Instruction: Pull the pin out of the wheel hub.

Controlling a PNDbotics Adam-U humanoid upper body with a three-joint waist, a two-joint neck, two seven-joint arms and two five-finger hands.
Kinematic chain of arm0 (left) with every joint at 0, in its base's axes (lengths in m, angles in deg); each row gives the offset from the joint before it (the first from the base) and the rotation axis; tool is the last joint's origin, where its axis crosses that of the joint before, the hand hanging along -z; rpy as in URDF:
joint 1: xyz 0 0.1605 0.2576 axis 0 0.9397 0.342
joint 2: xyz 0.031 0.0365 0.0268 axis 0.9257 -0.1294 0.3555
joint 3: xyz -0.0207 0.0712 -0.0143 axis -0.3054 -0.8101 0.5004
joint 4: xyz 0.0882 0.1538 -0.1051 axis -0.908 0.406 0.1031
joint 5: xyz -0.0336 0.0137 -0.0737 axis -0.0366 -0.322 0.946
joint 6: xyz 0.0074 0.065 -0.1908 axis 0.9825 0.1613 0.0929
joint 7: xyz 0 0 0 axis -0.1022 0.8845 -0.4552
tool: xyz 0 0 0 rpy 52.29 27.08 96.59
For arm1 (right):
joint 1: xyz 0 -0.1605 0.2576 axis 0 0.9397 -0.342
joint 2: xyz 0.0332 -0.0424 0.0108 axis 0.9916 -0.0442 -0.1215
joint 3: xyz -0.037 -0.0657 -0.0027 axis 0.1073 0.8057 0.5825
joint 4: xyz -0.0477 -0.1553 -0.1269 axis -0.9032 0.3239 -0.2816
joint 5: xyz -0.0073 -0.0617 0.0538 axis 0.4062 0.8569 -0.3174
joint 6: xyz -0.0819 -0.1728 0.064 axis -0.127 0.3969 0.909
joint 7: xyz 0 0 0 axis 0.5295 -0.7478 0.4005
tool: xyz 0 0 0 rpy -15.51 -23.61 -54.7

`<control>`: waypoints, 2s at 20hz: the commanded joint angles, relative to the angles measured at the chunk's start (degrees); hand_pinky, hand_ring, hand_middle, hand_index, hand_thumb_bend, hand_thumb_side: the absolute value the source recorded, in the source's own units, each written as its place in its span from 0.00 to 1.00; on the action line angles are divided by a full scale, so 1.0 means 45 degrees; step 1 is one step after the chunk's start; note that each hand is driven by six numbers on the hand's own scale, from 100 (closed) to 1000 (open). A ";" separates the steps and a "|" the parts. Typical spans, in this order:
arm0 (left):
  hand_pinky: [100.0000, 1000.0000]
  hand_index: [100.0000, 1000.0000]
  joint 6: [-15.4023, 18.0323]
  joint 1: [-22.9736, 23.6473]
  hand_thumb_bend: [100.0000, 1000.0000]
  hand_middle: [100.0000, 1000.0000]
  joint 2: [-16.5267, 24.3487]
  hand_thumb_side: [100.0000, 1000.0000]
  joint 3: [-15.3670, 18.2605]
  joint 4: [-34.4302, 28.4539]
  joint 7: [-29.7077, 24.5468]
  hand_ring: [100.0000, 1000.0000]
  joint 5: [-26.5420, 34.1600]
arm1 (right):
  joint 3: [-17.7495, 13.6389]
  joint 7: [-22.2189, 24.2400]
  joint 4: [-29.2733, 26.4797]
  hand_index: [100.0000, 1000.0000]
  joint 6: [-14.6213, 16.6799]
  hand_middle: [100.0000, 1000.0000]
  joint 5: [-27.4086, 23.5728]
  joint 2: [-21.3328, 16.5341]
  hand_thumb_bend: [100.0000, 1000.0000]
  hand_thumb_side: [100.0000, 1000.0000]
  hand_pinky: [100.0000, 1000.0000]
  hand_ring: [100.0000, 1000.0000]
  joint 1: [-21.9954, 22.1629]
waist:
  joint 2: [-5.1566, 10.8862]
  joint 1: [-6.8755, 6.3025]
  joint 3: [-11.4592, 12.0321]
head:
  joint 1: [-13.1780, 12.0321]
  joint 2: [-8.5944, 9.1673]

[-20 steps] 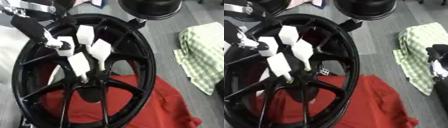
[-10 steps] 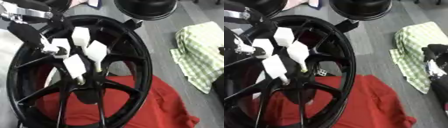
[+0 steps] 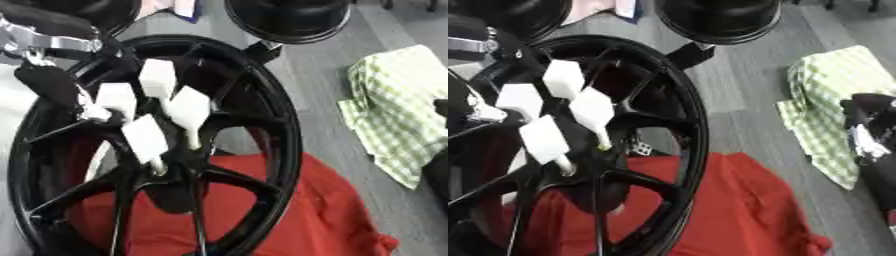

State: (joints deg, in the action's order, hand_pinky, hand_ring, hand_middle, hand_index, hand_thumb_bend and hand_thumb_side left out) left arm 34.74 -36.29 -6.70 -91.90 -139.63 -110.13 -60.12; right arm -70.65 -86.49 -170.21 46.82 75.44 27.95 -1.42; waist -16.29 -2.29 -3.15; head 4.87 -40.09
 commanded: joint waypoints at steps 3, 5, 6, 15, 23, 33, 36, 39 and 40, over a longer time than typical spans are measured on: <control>0.82 0.88 -0.0252 -0.0090 0.31 0.77 0.0330 0.41 0.0201 -0.0079 -0.0027 0.84 -0.0365 | -0.0050 0.0025 -0.0239 0.66 -0.0077 0.48 -0.0049 -0.0090 0.04 0.17 0.82 0.74 -0.0117 | 0.0107 0.0050 -0.0049 | -0.0045 0.0256; 0.81 0.86 -0.0298 -0.0048 0.28 0.75 0.0316 0.40 0.0139 -0.0043 -0.0027 0.83 -0.0328 | -0.0051 0.0023 -0.0239 0.66 -0.0086 0.48 -0.0042 -0.0063 0.04 0.17 0.82 0.74 -0.0120 | 0.0080 0.0065 -0.0069 | -0.0063 0.0267; 0.80 0.85 -0.0316 -0.0027 0.27 0.74 0.0311 0.40 0.0125 -0.0032 -0.0027 0.82 -0.0279 | -0.0052 0.0020 -0.0239 0.66 -0.0088 0.48 -0.0038 -0.0052 0.04 0.17 0.82 0.74 -0.0121 | 0.0066 0.0071 -0.0073 | -0.0072 0.0270; 0.75 0.72 -0.0515 0.0182 0.17 0.56 0.0449 0.39 0.0106 -0.0253 -0.0027 0.68 0.0457 | -0.0069 -0.0095 -0.0239 0.66 -0.0175 0.48 -0.0028 0.0009 0.04 0.18 0.82 0.74 -0.0137 | 0.0005 0.0121 -0.0049 | -0.0126 0.0269; 0.70 0.62 -0.0469 0.0431 0.02 0.45 0.0669 0.30 0.0021 -0.0448 -0.0027 0.57 0.0490 | -0.0093 -0.0191 -0.0239 0.66 -0.0216 0.48 -0.0064 0.0036 0.04 0.18 0.82 0.74 -0.0123 | 0.0000 0.0178 -0.0030 | -0.0170 0.0279; 0.62 0.41 -0.0891 0.0459 0.00 0.29 0.0687 0.08 0.0155 -0.0534 -0.0027 0.45 0.0699 | -0.0119 -0.0250 -0.0239 0.66 -0.0209 0.48 -0.0119 0.0079 0.04 0.18 0.82 0.74 -0.0112 | -0.0018 0.0240 -0.0038 | -0.0194 0.0293; 0.62 0.38 -0.1022 0.0447 0.00 0.28 0.0759 0.06 0.0417 -0.0772 -0.0027 0.44 0.0820 | -0.0129 -0.0260 -0.0239 0.66 -0.0204 0.48 -0.0124 0.0086 0.04 0.18 0.82 0.74 -0.0098 | -0.0016 0.0247 -0.0024 | -0.0188 0.0286; 0.62 0.36 -0.1166 0.0399 0.00 0.26 0.0861 0.06 0.0809 -0.1053 -0.0027 0.43 0.0955 | -0.0134 -0.0268 -0.0239 0.67 -0.0204 0.48 -0.0131 0.0081 0.04 0.18 0.82 0.74 -0.0090 | -0.0004 0.0248 0.0000 | -0.0165 0.0280; 0.62 0.35 -0.1219 0.0377 0.00 0.26 0.0888 0.07 0.0980 -0.1150 -0.0027 0.43 0.1025 | -0.0139 -0.0271 -0.0239 0.67 -0.0201 0.48 -0.0133 0.0078 0.04 0.18 0.82 0.74 -0.0083 | 0.0002 0.0249 0.0006 | -0.0156 0.0277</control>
State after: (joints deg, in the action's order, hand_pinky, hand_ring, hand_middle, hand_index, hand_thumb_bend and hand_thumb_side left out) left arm 30.31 -33.67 -4.69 -89.47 -143.75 -109.72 -55.83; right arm -70.67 -87.52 -170.21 45.87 75.03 28.99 -1.81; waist -17.06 -1.29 -3.12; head 4.16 -39.60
